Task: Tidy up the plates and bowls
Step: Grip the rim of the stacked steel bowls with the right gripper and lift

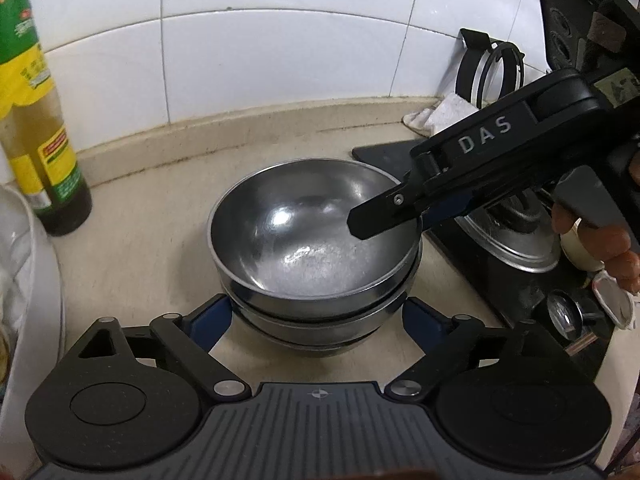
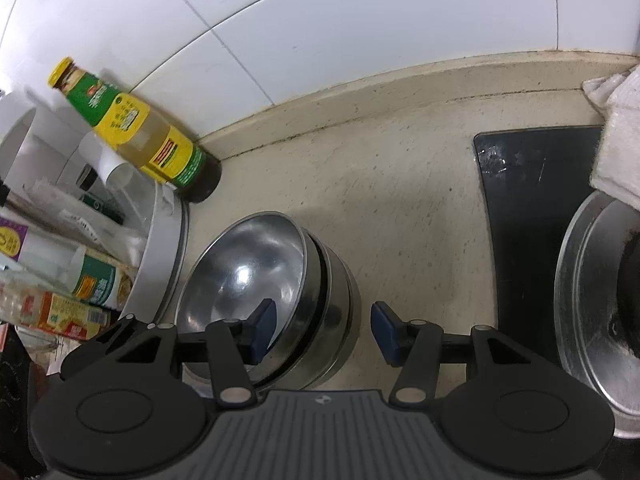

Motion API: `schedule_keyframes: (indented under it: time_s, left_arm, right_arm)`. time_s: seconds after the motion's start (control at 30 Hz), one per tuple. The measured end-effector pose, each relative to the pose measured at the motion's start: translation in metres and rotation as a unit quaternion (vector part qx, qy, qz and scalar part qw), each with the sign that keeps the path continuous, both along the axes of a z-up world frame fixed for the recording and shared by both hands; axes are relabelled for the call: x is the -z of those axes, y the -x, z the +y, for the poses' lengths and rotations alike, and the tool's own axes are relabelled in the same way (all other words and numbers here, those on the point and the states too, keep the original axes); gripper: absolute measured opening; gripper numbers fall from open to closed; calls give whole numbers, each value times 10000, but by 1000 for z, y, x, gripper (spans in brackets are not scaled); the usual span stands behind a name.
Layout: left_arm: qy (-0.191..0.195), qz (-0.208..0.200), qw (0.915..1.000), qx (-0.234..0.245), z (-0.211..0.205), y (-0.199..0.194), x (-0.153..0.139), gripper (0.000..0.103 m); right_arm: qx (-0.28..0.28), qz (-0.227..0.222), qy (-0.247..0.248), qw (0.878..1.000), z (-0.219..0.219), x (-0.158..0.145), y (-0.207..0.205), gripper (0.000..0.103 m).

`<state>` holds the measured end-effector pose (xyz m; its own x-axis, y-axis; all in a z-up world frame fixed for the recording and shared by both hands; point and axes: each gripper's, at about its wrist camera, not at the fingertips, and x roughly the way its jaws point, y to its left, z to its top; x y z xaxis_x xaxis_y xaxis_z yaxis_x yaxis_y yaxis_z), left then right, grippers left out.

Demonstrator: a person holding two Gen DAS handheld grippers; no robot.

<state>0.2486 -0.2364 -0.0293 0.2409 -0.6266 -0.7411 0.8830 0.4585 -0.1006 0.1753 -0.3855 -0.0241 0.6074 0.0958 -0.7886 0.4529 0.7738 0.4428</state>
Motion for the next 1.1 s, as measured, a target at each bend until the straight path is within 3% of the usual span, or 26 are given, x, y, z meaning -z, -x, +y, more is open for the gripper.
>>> schedule_keyframes:
  time_s: [0.3,0.6,0.83,1.1]
  left_arm:
    - [218,-76,9997,49,-23,-18,5,99]
    - [211,-269,9981,513,-29,-27,11,103]
    - [300,-526,9955,730,-33,-29,19,103]
    - [319,-250,9962,769,-45,-45,26,103]
  right_arm:
    - [122,101,65,9999,-12,11,-21,50]
    - [123,229,-25,9997,-21,20,-32,50]
    - [95,191,-61,9998,-23,25,-42,57]
    - [200,92,-218,9995,-34,29,-44,61]
